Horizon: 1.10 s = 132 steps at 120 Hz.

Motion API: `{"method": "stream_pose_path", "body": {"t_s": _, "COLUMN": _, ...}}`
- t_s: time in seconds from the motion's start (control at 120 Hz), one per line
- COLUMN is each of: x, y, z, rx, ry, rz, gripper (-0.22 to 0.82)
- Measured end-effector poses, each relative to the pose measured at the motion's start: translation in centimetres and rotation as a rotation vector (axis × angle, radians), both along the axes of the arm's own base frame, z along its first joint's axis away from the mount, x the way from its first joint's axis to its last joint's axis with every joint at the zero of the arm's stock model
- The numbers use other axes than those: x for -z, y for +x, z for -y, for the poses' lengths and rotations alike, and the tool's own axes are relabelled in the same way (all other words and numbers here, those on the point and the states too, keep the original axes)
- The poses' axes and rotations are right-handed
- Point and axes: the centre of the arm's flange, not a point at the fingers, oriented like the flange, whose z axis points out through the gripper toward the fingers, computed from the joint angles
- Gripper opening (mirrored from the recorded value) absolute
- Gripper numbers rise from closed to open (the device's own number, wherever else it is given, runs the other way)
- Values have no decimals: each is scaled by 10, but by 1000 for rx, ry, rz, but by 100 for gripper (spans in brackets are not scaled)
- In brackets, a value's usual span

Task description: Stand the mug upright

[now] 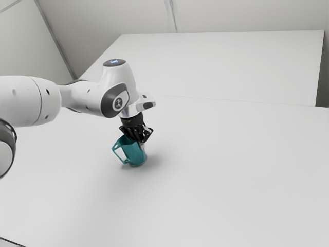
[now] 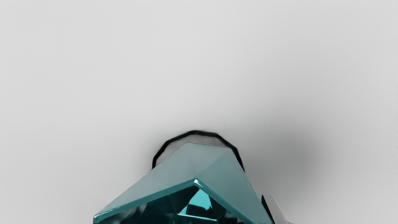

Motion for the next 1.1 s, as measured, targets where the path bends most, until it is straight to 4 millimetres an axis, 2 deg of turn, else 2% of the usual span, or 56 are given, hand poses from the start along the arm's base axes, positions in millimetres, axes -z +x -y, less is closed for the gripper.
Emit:
{"method": "stream_pose_path", "body": {"t_s": 0.192, "x": -3, "y": 0, "z": 4, "rx": 11, "ry": -11, "rz": 15, "gripper": 26}}
{"method": "stream_pose_path", "body": {"t_s": 0.275, "x": -7, "y": 0, "z": 4, "rx": 16, "ry": -13, "rz": 22, "gripper": 37}}
{"method": "stream_pose_path", "body": {"t_s": 0.375, "x": -17, "y": 0, "z": 4, "rx": 22, "ry": -14, "rz": 38, "gripper": 46}}
{"method": "stream_pose_path", "body": {"t_s": 0.5, "x": -34, "y": -2, "z": -1, "rx": 21, "ry": -15, "rz": 58, "gripper": 52}}
{"method": "stream_pose_path", "body": {"t_s": 0.575, "x": -52, "y": -2, "z": -5, "rx": 22, "ry": -15, "rz": 78, "gripper": 55}}
{"method": "stream_pose_path", "body": {"t_s": 0.733, "x": -101, "y": 8, "z": -5, "rx": 32, "ry": -10, "rz": 132, "gripper": 58}}
{"method": "stream_pose_path", "body": {"t_s": 0.892, "x": -159, "y": 16, "z": -19, "rx": 37, "ry": 52, "rz": 163, "gripper": 59}}
{"method": "stream_pose_path", "body": {"t_s": 0.992, "x": -197, "y": 11, "z": -32, "rx": 30, "ry": 97, "rz": 169, "gripper": 60}}
{"method": "stream_pose_path", "body": {"t_s": 1.1, "x": -219, "y": -1, "z": -50, "rx": 5, "ry": 121, "rz": 155, "gripper": 60}}
